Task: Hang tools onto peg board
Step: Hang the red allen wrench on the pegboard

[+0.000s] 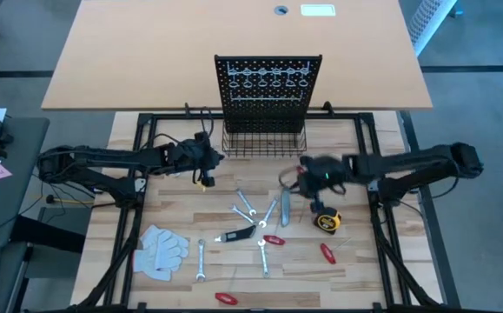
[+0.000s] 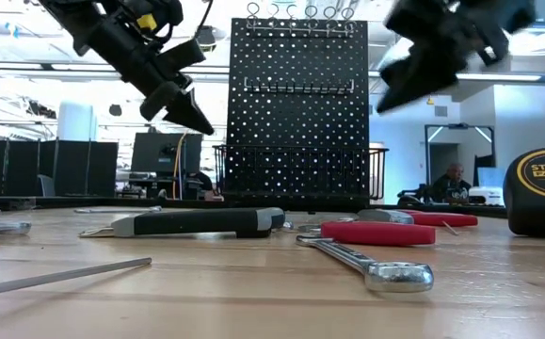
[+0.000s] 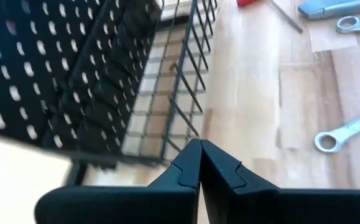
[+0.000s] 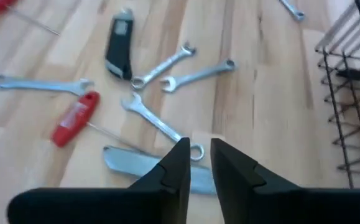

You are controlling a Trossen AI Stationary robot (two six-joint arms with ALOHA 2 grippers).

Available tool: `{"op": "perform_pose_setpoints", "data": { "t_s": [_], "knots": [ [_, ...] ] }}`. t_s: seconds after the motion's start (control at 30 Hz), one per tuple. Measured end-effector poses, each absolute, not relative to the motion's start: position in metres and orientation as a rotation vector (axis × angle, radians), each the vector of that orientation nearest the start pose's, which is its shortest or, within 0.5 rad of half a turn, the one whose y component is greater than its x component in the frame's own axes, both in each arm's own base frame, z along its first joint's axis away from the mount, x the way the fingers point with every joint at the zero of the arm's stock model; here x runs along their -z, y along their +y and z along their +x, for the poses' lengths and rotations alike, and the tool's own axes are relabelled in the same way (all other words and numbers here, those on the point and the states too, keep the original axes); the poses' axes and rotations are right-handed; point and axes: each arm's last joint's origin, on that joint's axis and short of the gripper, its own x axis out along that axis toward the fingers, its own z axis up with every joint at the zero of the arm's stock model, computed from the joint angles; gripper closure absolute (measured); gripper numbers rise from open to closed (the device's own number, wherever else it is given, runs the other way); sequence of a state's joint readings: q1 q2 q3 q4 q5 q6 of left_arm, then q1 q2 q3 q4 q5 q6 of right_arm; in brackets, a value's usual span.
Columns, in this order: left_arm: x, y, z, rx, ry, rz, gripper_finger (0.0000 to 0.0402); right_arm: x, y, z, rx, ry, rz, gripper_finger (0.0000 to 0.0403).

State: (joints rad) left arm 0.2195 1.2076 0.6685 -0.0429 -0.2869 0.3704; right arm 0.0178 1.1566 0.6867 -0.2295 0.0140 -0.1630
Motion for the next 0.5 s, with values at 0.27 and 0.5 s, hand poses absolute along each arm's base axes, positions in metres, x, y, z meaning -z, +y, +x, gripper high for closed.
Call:
{"op": "perform_pose_setpoints", "data": {
  "t_s": [0.27,0.5],
  "knots": [
    [-0.215,0.027,0.233,-0.460,0.768,0.225,0.0400,-0.193,0.008,0.237,0.039,0.407,-0.181,0.0340],
    [-0.234,0.014,0.211,-0.563,0.868,0.026,0.0400,-0.165,0.011,0.248,0.034,0.461,-0.156,0.0340]
  ]
}}
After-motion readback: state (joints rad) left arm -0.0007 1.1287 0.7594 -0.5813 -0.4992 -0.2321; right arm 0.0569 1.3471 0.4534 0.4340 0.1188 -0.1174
